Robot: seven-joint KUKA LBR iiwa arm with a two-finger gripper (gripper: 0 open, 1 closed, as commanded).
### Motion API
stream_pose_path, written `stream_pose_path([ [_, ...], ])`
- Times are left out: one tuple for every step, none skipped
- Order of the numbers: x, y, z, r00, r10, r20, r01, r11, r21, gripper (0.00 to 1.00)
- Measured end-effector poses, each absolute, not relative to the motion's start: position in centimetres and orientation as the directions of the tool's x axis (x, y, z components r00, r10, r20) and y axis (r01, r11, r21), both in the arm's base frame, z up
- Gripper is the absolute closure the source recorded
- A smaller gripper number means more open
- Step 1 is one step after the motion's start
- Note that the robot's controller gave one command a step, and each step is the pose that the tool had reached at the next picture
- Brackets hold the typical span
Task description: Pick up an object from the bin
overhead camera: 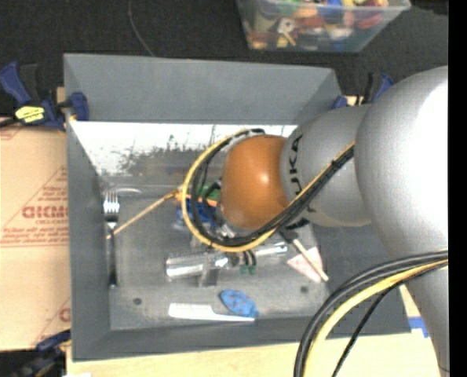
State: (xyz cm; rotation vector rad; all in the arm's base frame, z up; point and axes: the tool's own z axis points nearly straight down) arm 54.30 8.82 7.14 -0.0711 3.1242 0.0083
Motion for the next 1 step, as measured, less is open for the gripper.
stream_pose_path([
  [54.16, 8.77, 9.71, -0.999, -0.044, -0.012, -0.044, 0.999, 0.004, 1.0],
])
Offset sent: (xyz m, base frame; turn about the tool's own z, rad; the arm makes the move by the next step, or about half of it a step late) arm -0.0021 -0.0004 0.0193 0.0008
